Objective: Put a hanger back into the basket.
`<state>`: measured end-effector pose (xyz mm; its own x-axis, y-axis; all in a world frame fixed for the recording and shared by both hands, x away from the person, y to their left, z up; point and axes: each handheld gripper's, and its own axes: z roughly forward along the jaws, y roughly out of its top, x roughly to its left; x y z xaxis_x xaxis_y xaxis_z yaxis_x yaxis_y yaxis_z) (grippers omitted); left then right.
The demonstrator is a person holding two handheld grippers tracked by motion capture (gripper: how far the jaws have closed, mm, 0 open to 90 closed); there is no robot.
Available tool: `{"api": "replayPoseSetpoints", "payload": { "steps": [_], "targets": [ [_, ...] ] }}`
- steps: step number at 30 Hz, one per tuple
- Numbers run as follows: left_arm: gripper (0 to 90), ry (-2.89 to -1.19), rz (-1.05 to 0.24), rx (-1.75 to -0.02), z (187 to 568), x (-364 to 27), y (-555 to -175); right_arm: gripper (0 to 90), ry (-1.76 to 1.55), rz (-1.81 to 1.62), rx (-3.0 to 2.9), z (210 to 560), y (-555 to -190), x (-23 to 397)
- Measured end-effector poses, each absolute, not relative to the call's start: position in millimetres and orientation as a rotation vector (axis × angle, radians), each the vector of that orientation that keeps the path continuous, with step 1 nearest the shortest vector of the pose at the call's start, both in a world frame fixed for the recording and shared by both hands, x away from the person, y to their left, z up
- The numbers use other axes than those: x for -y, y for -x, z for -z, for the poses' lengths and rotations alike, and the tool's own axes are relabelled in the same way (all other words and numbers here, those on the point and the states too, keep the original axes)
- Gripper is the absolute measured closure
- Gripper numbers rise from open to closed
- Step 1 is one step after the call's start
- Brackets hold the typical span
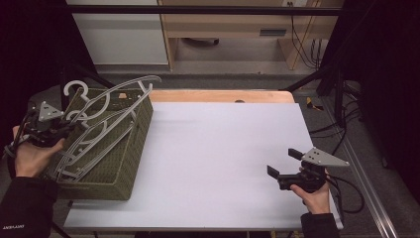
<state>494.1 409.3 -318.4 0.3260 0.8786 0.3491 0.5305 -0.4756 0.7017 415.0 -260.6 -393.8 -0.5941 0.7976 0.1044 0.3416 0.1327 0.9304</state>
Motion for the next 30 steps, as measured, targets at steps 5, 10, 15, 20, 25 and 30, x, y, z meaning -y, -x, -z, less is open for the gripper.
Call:
{"api": "replayPoseSetpoints", "payload": {
  "steps": [5,10,15,20,25,30],
  "targets": [
    [82.1,-2.144,-0.999,-1.281,328,-423,-495,0.6,-1.096,-1.458,-1.998,394,-415,261],
    [82.1,-2.138,-1.004,-1.320,334,-434,-493,0.6,-1.091,-1.454,-2.005,395,-416,261],
    [82.1,-2.161,-1.024,-1.325,336,-438,-494,0.6,-1.099,-1.459,-1.999,394,-415,261],
    [82.1,-2.185,-1.046,-1.349,342,-442,-496,0.6,-1.095,-1.455,-2.004,394,-415,261],
    [82.1,-2.199,-1.051,-1.369,351,-448,-495,0.6,-1.096,-1.456,-2.004,394,-415,261],
    [82.0,-2.250,-1.069,-1.363,359,-444,-497,0.6,-1.096,-1.452,-2.003,395,-415,261]
  ]
}}
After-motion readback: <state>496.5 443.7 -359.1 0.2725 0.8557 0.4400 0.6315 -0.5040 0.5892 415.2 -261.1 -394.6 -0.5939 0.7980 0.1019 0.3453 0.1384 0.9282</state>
